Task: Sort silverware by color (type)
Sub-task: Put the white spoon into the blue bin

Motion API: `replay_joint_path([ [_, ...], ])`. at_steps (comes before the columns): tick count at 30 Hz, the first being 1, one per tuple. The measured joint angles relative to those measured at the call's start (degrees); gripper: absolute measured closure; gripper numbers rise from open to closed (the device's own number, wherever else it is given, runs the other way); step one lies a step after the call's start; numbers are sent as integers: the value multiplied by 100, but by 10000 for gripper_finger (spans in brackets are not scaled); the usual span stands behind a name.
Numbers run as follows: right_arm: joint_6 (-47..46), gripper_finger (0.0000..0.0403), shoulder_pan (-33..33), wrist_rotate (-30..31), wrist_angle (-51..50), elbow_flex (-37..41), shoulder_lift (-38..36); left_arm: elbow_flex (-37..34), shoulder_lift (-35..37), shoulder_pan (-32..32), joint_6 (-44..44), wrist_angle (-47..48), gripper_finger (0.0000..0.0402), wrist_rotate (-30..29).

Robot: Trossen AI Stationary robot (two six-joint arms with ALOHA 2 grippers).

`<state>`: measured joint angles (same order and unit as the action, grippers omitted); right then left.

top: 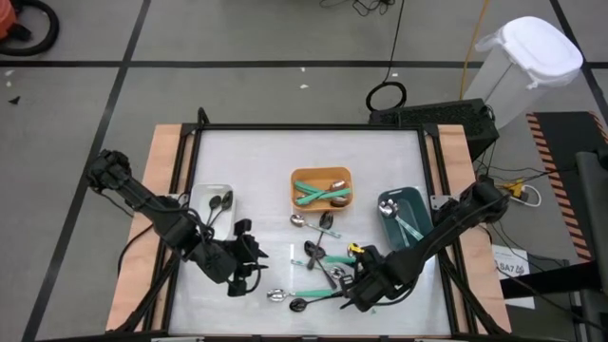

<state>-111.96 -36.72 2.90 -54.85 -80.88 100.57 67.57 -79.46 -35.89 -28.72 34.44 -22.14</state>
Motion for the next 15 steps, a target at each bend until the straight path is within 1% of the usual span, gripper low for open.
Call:
replay_joint_path([
  [7, 486, 372, 119, 0, -16, -2, -300, 0, -2, 29, -47, -3, 284, -64],
  [15, 1079, 373, 347, -22, 5, -2, -641, 0, -2, 30, -356, -13, 284, -384],
])
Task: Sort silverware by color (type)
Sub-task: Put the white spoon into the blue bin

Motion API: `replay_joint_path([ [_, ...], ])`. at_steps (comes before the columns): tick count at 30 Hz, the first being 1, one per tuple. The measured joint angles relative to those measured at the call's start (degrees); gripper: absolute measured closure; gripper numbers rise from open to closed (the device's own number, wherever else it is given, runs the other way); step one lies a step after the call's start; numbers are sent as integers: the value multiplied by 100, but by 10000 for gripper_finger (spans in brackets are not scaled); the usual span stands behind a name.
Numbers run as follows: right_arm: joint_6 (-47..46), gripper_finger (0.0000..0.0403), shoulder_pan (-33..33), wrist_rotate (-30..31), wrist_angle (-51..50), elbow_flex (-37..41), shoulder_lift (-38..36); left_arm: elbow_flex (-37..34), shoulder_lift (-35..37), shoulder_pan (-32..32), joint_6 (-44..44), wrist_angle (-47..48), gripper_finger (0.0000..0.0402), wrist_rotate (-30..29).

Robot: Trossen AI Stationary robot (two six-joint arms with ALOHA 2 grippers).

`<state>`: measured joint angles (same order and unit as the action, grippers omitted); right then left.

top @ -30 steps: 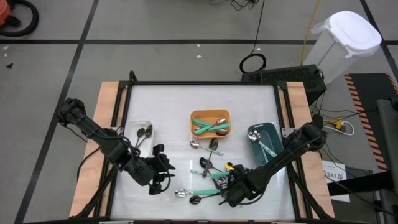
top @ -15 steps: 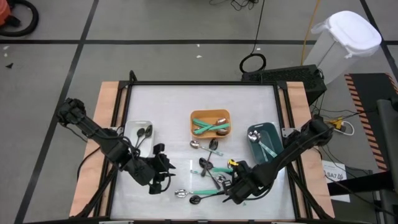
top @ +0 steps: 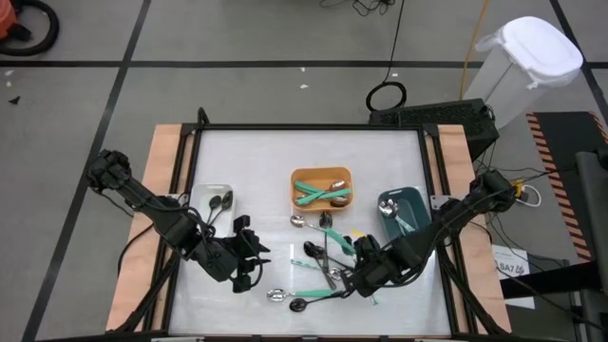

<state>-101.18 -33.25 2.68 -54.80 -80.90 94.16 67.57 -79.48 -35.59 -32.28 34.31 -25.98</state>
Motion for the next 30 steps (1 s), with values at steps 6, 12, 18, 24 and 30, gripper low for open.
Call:
replay_joint_path([
  [6, 357, 375, 101, -133, 195, 0, -232, 0, 0, 59, 29, -3, 284, -13],
  [12, 501, 372, 109, -92, 314, 0, -305, 0, 0, 70, 43, -4, 284, -15],
  [18, 825, 374, 104, 171, 788, -4, -303, 0, -2, 57, 27, -3, 284, -11],
  [24, 930, 373, 120, 219, 828, -4, -303, 0, -2, 57, 27, 6, 284, -2],
  [30, 1389, 371, 120, 344, 1112, -4, -303, 0, -2, 57, 27, 4, 284, 4],
])
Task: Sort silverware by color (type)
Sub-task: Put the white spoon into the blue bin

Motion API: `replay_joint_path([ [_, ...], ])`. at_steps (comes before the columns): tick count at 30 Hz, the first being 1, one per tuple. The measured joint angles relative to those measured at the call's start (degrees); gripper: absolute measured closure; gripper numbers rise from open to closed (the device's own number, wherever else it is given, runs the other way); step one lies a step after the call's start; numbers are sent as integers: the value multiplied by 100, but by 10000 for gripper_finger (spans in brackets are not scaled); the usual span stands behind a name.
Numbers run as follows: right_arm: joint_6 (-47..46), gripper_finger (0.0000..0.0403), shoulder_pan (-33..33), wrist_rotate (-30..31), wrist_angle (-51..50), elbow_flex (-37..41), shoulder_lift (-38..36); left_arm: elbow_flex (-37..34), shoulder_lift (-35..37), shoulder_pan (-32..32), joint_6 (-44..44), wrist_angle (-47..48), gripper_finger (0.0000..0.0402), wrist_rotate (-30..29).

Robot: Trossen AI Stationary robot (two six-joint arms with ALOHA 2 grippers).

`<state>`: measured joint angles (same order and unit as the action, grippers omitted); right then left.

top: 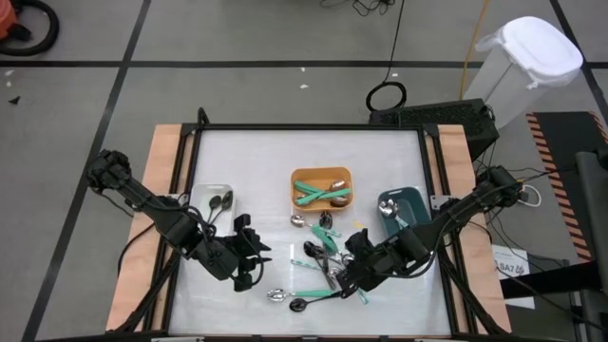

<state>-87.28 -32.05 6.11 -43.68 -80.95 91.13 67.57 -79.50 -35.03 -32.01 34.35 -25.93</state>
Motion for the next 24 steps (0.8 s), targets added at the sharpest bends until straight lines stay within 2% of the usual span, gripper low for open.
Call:
replay_joint_path([
  [11, 298, 372, 11, -14, 269, 0, 0, 0, 0, 51, -71, -124, 284, -34],
  [15, 398, 374, 11, -23, 269, 0, 0, 0, 0, 137, 386, -676, 279, -20],
  [18, 424, 373, 11, -29, 260, 0, 1, 0, 0, 140, 733, -1158, 249, -10],
  [24, 419, 374, 21, -25, 99, 1, 2, 2, -117, 177, 1374, -1661, 151, -235],
])
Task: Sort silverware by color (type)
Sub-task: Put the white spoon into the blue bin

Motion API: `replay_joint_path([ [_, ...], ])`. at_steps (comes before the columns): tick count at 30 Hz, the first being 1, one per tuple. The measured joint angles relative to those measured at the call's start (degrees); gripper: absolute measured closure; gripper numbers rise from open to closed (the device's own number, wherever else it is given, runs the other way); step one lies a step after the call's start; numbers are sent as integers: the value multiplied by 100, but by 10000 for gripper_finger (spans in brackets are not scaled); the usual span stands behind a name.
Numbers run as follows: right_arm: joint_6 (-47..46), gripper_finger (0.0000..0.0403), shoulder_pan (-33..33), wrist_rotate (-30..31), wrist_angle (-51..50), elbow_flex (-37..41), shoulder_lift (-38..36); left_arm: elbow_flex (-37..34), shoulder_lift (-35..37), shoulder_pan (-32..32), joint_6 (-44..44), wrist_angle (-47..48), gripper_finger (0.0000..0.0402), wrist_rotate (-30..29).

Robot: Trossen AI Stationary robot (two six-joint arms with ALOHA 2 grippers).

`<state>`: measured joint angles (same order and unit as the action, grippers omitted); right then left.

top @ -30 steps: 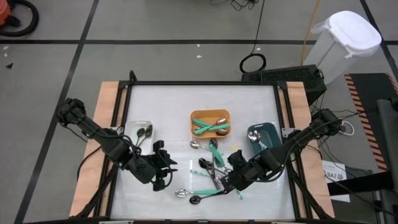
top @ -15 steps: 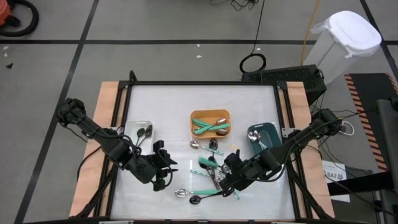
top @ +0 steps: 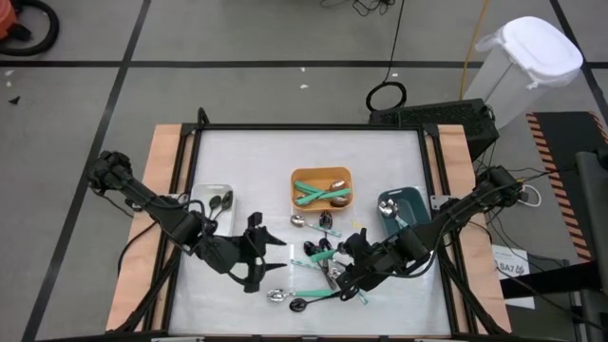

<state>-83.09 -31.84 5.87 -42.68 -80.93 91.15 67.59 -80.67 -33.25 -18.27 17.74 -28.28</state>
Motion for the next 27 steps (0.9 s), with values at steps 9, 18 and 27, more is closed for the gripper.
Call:
replay_joint_path([
  [9, 4, 373, 137, 28, -106, 1, 0, 0, -557, 47, 331, -1150, 106, -120],
  [18, 173, 373, 276, 29, -122, 1, 0, 84, -1079, 158, 316, -1660, 105, -371],
  [27, 140, 372, 415, 137, -529, 5, -388, 394, -1094, 216, -186, -875, 105, -425],
])
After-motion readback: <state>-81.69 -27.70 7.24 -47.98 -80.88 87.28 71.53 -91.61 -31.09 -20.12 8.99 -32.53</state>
